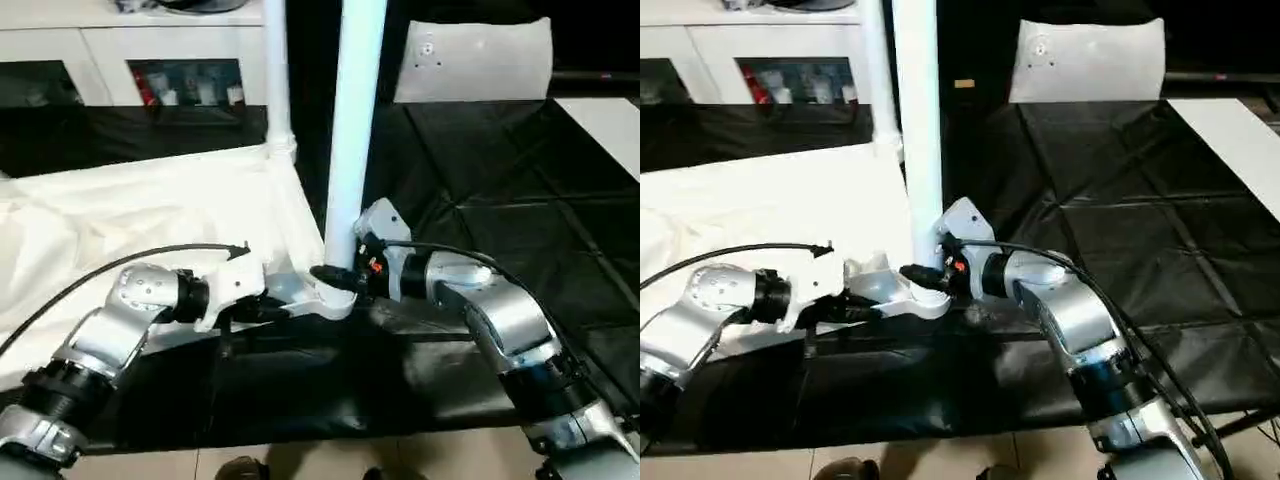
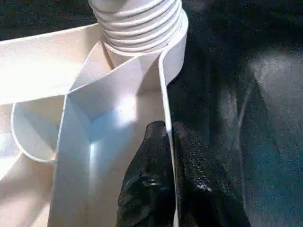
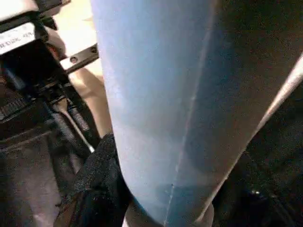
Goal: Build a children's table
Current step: Insert table leg to table base
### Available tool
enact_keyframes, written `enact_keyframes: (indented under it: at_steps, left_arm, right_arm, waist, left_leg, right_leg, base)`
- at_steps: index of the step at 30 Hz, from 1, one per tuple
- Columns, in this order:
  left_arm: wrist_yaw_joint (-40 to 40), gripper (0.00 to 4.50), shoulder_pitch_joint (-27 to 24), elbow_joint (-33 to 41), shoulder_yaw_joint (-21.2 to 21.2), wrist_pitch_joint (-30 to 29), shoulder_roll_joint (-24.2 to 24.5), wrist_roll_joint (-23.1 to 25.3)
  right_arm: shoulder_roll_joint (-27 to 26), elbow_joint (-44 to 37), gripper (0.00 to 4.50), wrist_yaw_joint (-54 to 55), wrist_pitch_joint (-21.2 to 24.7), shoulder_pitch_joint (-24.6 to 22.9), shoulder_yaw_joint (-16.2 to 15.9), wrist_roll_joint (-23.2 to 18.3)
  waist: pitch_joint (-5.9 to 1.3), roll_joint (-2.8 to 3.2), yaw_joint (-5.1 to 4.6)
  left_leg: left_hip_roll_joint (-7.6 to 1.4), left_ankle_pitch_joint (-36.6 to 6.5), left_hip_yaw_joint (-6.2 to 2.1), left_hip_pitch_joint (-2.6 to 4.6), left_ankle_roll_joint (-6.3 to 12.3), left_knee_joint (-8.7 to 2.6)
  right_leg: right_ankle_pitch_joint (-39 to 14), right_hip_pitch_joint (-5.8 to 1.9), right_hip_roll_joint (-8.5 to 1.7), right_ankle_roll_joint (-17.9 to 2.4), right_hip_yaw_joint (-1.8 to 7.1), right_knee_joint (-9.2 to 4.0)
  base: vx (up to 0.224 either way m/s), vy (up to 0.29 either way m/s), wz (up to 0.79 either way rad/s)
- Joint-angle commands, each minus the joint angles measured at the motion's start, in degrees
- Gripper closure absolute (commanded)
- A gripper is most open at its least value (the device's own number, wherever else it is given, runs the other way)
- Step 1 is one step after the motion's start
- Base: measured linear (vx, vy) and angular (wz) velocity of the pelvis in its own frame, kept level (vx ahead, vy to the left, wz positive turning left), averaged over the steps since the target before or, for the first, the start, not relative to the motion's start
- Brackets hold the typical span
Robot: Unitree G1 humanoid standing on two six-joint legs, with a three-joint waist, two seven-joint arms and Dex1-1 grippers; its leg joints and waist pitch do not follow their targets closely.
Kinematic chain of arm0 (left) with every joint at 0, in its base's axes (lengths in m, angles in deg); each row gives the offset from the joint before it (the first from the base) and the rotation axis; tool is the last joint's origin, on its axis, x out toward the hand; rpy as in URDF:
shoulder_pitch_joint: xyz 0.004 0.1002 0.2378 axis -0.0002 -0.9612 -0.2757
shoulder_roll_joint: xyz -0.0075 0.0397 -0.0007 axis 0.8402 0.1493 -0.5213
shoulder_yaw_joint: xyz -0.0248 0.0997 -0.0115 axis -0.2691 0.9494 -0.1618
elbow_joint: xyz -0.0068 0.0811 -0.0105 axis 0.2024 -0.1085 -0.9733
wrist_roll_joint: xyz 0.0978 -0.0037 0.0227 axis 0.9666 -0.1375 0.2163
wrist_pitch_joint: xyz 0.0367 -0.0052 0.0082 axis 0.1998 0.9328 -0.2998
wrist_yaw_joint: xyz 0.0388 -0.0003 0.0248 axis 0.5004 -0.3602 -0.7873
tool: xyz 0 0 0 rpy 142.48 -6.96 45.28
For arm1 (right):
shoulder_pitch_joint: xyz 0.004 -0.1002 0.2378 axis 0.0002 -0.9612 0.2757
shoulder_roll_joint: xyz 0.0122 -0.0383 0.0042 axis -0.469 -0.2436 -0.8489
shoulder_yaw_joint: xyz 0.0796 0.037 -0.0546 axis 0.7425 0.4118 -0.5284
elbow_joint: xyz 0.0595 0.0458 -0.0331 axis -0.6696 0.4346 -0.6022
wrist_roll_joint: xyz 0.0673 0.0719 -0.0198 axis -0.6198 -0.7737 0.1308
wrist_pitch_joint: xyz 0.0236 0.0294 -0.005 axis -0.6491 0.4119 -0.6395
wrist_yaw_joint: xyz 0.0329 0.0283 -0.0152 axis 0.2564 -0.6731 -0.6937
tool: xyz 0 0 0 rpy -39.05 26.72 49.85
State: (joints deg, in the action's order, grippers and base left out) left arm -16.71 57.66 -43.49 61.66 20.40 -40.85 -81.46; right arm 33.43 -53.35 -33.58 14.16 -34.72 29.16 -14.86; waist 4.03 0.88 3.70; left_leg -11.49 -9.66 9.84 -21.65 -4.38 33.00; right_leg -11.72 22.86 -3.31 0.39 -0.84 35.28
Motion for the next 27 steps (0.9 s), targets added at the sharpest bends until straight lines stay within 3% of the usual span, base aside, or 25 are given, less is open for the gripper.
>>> enact_keyframes:
  at_steps: [1, 7, 11, 15, 21, 22, 27]
  left_arm:
    - [-3.41, 4.50, 1.32, 1.00, 1.52, 2.55, -0.03, 0.24]
    - [-2.77, 4.50, 1.43, 0.85, -0.26, -1.64, -1.89, -2.22]
    - [-3.59, 4.50, 0.34, 1.91, -0.75, -4.84, -2.28, -3.74]
    - [-1.57, 4.50, -0.30, 2.45, -2.12, -7.24, -2.79, -3.77]
    - [-0.80, 4.50, -0.65, 2.12, -2.89, -8.04, -2.42, -3.09]
    - [-0.54, 4.50, -0.68, 2.14, -3.09, -8.17, -2.47, -2.98]
    - [2.19, 4.50, 0.01, 0.78, -4.75, -8.59, -4.53, -2.87]
  right_arm:
    - [0.95, 2.06, 2.60, 0.44, 2.53, -1.73, -1.16, 0.94]
    - [0.19, 2.76, 2.60, 0.78, 2.81, -2.03, -1.18, 1.08]
    - [-1.58, 6.25, 2.60, 1.81, 2.43, -2.10, 0.65, 0.15]
    - [-3.61, 10.71, 2.60, 3.25, 0.39, -3.37, 4.37, -2.07]
    - [-5.91, 11.79, 2.60, 4.66, -0.06, -6.73, 9.64, -6.00]
    - [-6.40, 11.87, 2.60, 4.91, -0.11, -7.20, 10.56, -6.61]
    - [-9.30, 12.36, 2.60, 6.85, -3.09, -11.16, 14.98, -9.69]
  waist:
    - [-3.50, 1.07, -0.02]
    - [-3.46, 0.91, -0.01]
    - [-3.45, 0.67, -0.07]
    - [-3.25, 0.76, -0.20]
    - [-3.35, 1.45, -0.06]
    - [-3.39, 1.30, -0.11]
    - [-3.23, 1.72, 0.11]
  left_leg:
    - [-1.07, -12.33, -0.05, 1.47, -2.60, -3.69]
    - [-1.06, -13.31, -0.03, 1.46, -3.03, -3.75]
    - [-1.02, -13.73, -0.04, 1.35, -2.91, -3.79]
    - [-1.17, -16.37, -0.10, 1.67, -3.08, -4.02]
    - [-1.10, -16.01, -0.30, 1.57, -3.06, -4.20]
    - [-1.09, -16.09, -0.24, 1.60, -2.98, -4.22]
    - [-1.19, -18.66, -0.26, 1.78, -3.02, -4.41]
  right_leg:
    - [-3.31, -2.16, -3.08, -12.30, 1.69, -3.30]
    - [-4.10, -2.17, -3.09, -12.66, 1.69, -3.44]
    - [-5.60, -2.23, -3.25, -12.84, 1.76, -3.53]
    - [-9.62, -1.90, -3.36, -12.69, 1.84, -4.03]
    - [-6.92, -2.15, -3.23, -12.86, 1.65, -3.80]
    - [-6.77, -2.19, -3.22, -12.86, 1.66, -3.92]
    - [-10.58, -1.95, -3.45, -12.69, 1.74, -4.43]
  base:
    - [0.000, 0.000, 0.00]
    - [0.000, 0.000, 0.00]
    - [0.000, 0.000, 0.00]
    - [0.000, 0.000, 0.00]
    - [0.000, 0.000, 0.00]
    - [0.000, 0.000, 0.00]
    - [0.000, 0.000, 0.00]
